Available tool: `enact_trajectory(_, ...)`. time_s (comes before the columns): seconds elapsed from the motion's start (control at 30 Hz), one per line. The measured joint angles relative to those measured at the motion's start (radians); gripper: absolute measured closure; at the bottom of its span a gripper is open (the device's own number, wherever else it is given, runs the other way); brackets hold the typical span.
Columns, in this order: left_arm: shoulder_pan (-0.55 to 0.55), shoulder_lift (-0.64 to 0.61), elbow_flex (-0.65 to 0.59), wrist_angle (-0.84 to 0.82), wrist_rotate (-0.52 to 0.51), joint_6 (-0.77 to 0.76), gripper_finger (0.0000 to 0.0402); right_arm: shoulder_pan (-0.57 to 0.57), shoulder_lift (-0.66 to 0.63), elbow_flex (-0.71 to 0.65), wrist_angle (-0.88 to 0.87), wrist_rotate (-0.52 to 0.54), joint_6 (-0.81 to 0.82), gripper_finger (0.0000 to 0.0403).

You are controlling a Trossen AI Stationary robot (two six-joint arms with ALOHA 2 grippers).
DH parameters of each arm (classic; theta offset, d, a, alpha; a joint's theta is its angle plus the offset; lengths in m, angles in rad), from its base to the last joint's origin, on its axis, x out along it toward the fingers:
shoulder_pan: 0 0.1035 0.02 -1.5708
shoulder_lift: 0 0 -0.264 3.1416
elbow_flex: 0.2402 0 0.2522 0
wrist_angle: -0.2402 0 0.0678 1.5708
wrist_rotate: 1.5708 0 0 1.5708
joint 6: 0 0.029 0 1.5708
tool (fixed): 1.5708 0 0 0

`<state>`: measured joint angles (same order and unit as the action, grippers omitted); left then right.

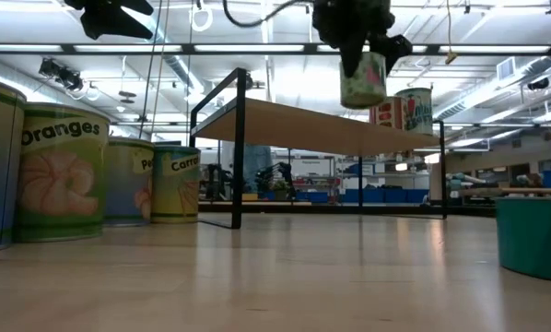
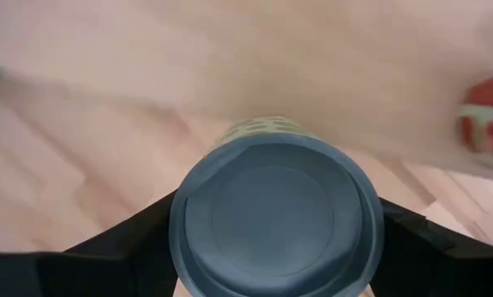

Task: Pick and place cans onto a shelf
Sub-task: Put the small canned peas on the shelf

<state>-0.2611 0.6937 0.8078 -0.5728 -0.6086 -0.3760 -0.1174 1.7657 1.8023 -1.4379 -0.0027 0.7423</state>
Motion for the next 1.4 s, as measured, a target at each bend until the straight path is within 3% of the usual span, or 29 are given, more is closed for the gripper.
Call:
enact_trajectory(0.4,0.000,0.000,0.000,0.000,0.000,0.021,0.0115,-0.062,0.000,-0.005,0.046,0.162,0.071,0.0098)
enact_trajectory(0.7,0.000,0.000,0.000,-0.001,0.000,0.022,0.0115,-0.067,0.001,-0.047,0.063,0.172,0.069,0.0094)
enact_trajectory(1.07,0.000,0.000,0.000,-0.001,0.000,0.021,0.0115,-0.078,0.001,-0.058,0.106,0.183,0.044,0.0040)
enact_trajectory(1.4,0.000,0.000,0.000,-0.001,0.000,0.022,0.0115,-0.081,0.001,-0.009,0.102,0.211,0.040,0.0039)
